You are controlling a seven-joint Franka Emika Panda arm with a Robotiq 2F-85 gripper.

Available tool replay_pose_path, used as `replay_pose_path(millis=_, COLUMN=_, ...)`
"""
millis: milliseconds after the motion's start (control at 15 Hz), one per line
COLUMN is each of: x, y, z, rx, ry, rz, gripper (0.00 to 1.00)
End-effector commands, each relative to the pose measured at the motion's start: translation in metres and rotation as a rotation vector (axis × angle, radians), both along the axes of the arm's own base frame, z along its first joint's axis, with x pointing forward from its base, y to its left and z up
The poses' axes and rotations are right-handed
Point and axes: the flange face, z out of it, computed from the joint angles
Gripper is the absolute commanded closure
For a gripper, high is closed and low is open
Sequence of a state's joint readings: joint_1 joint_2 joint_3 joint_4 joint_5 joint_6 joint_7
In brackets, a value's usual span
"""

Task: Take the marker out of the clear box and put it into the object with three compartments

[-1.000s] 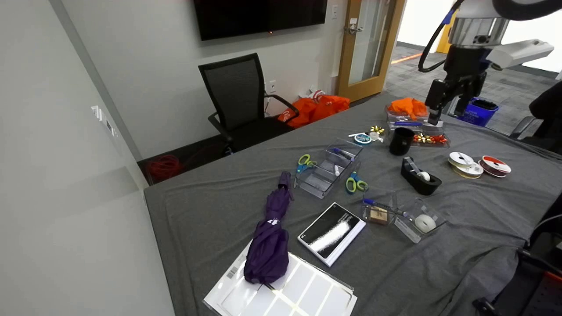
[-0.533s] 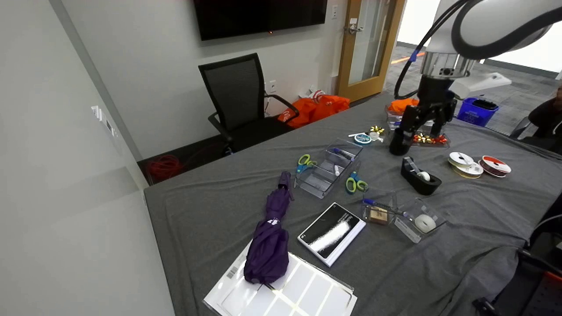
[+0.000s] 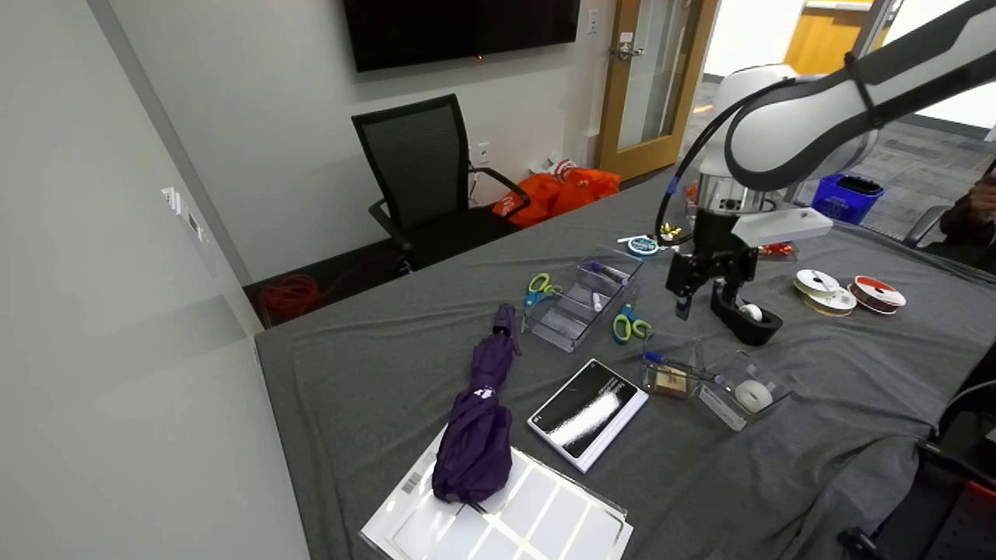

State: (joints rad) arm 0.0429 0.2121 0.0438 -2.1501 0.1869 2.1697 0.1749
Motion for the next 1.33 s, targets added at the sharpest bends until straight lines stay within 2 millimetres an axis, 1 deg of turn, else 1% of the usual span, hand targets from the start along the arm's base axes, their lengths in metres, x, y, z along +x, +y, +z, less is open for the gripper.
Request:
replay_pose_path(millis=0, x=0.011, y=0.016, z=-0.034, rx=-0.002, ry=0.046, rz=-0.008, gripper=0.0)
replay_pose_path(millis=133, x=0.014, y=0.022, z=-0.051, rx=-0.016, ry=0.073, rz=-0.011, gripper=0.0)
replay_pose_path(millis=333, x=0.017, y=0.031, z=-0.069, rx=-0.033, ry=0.1, rz=-0.02, gripper=0.0)
replay_pose_path(millis=400, x=0.018, y=0.033, z=-0.075, rx=-0.037, ry=0.112, rz=-0.023, gripper=0.25)
replay_pose_path(millis=467, x=0.019, y=0.036, z=-0.079, rx=-0.041, ry=0.119, rz=-0.024, gripper=0.26)
replay_pose_path(millis=667, x=0.02, y=0.041, z=-0.09, rx=-0.053, ry=0.13, rz=-0.027, gripper=0.49)
replay_pose_path(millis=733, x=0.02, y=0.043, z=-0.093, rx=-0.055, ry=0.134, rz=-0.026, gripper=0.53)
replay_pose_path(millis=933, x=0.019, y=0.046, z=-0.098, rx=-0.064, ry=0.139, rz=-0.021, gripper=0.43)
replay_pose_path(millis=1000, x=0.019, y=0.046, z=-0.099, rx=-0.067, ry=0.14, rz=-0.018, gripper=0.39)
replay_pose_path(millis=1067, x=0.018, y=0.047, z=-0.1, rx=-0.07, ry=0.141, rz=-0.015, gripper=0.3)
replay_pose_path(millis=1200, x=0.015, y=0.047, z=-0.1, rx=-0.075, ry=0.143, rz=-0.004, gripper=0.22)
replay_pose_path(millis=1267, x=0.014, y=0.047, z=-0.101, rx=-0.078, ry=0.143, rz=0.001, gripper=0.15)
